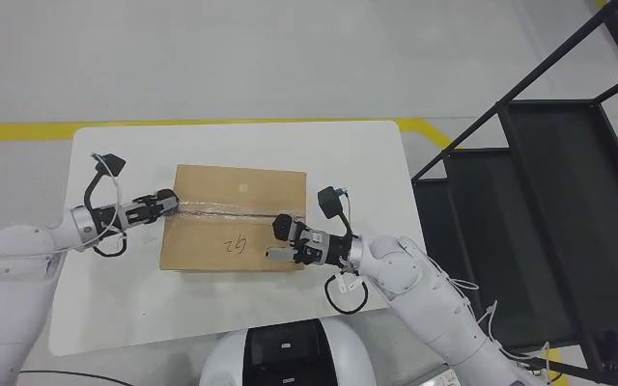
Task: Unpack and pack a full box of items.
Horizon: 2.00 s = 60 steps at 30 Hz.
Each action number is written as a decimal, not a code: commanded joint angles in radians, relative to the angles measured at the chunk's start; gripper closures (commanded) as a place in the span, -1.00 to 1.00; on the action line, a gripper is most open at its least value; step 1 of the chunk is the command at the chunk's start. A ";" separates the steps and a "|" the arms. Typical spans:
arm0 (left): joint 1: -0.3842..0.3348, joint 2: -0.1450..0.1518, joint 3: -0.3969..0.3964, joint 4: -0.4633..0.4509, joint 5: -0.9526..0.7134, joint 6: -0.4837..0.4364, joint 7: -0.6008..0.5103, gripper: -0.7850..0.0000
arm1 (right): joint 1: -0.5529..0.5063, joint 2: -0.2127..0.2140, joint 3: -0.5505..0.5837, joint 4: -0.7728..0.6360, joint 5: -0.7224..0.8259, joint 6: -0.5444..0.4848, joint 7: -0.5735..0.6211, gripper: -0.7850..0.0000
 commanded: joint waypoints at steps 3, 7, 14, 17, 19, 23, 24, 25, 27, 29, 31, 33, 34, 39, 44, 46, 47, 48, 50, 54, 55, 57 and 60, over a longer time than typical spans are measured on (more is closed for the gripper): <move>0.007 0.001 0.005 -0.013 0.040 0.000 0.014 1.00 | -0.011 0.004 0.012 -0.006 0.008 -0.017 -0.016 -1.00; 0.013 0.003 0.005 -0.025 0.067 0.000 0.026 1.00 | -0.041 0.014 0.061 -0.014 0.031 -0.049 -0.039 -1.00; 0.023 0.006 -0.002 -0.041 0.106 0.010 0.045 -1.00 | -0.114 0.037 0.164 -0.062 0.064 -0.076 -0.033 -1.00; 0.027 0.008 -0.012 -0.049 0.120 0.017 0.062 -1.00 | -0.134 0.043 0.184 -0.078 0.076 -0.081 -0.026 -1.00; 0.031 0.009 -0.021 -0.054 0.119 0.020 0.070 -1.00 | -0.142 0.046 0.190 -0.086 0.079 -0.081 -0.022 -1.00; 0.041 0.012 -0.048 -0.060 0.107 0.028 0.091 -1.00 | -0.147 0.048 0.189 -0.096 0.076 -0.080 -0.020 -1.00; 0.043 0.012 -0.057 -0.060 0.103 0.030 0.101 -1.00 | -0.147 0.049 0.188 -0.096 0.075 -0.079 -0.020 -1.00; 0.046 0.013 -0.067 -0.059 0.093 0.032 0.110 -1.00 | -0.147 0.049 0.186 -0.098 0.076 -0.080 -0.021 -1.00; 0.049 0.014 -0.091 -0.060 0.071 0.034 0.128 -1.00 | -0.147 0.050 0.185 -0.099 0.076 -0.080 -0.021 -1.00; 0.056 0.015 -0.117 -0.065 0.019 0.029 0.145 -1.00 | -0.149 0.052 0.188 -0.102 0.074 -0.081 -0.023 -1.00; 0.067 0.015 -0.139 -0.085 -0.063 0.016 0.139 -1.00 | -0.155 0.054 0.194 -0.106 0.075 -0.087 -0.026 -1.00; 0.078 0.014 -0.157 -0.112 -0.171 0.010 0.118 -1.00 | -0.163 0.055 0.201 -0.107 0.087 -0.096 -0.033 -1.00; 0.083 0.013 -0.160 -0.126 -0.230 0.007 0.101 -1.00 | -0.168 0.056 0.202 -0.105 0.103 -0.105 -0.034 -1.00; 0.071 0.007 -0.132 -0.168 -0.451 0.037 0.005 -1.00 | -0.155 0.065 0.175 -0.052 0.264 -0.119 0.078 -1.00; 0.028 -0.005 -0.034 -0.177 -0.491 0.058 -0.035 -1.00 | -0.132 0.077 0.158 -0.024 0.430 -0.141 0.247 -1.00; 0.009 -0.012 0.006 -0.162 -0.495 0.051 -0.032 -1.00 | -0.132 0.085 0.175 -0.015 0.413 -0.165 0.299 -1.00; 0.001 -0.015 0.021 -0.151 -0.499 0.046 -0.026 -1.00 | -0.134 0.088 0.188 -0.011 0.385 -0.168 0.302 -1.00; -0.006 -0.018 0.031 -0.138 -0.506 0.039 -0.016 -1.00 | -0.134 0.088 0.188 -0.011 0.385 -0.168 0.302 -1.00; -0.015 -0.022 0.038 -0.108 -0.524 0.020 0.004 -1.00 | -0.134 0.088 0.188 -0.011 0.385 -0.168 0.302 -1.00; -0.016 -0.024 0.034 -0.086 -0.539 0.011 0.015 -1.00 | -0.134 0.088 0.188 -0.011 0.385 -0.168 0.302 -1.00; -0.016 -0.024 0.034 -0.086 -0.539 0.011 0.015 -1.00 | -0.134 0.088 0.188 -0.011 0.385 -0.168 0.302 -1.00; -0.016 -0.024 0.034 -0.086 -0.539 0.011 0.015 -1.00 | -0.134 0.086 0.171 -0.021 0.403 -0.145 0.288 -1.00; -0.016 -0.024 0.034 -0.086 -0.539 0.011 0.015 -1.00 | -0.091 0.078 0.121 -0.020 0.464 -0.059 0.269 -1.00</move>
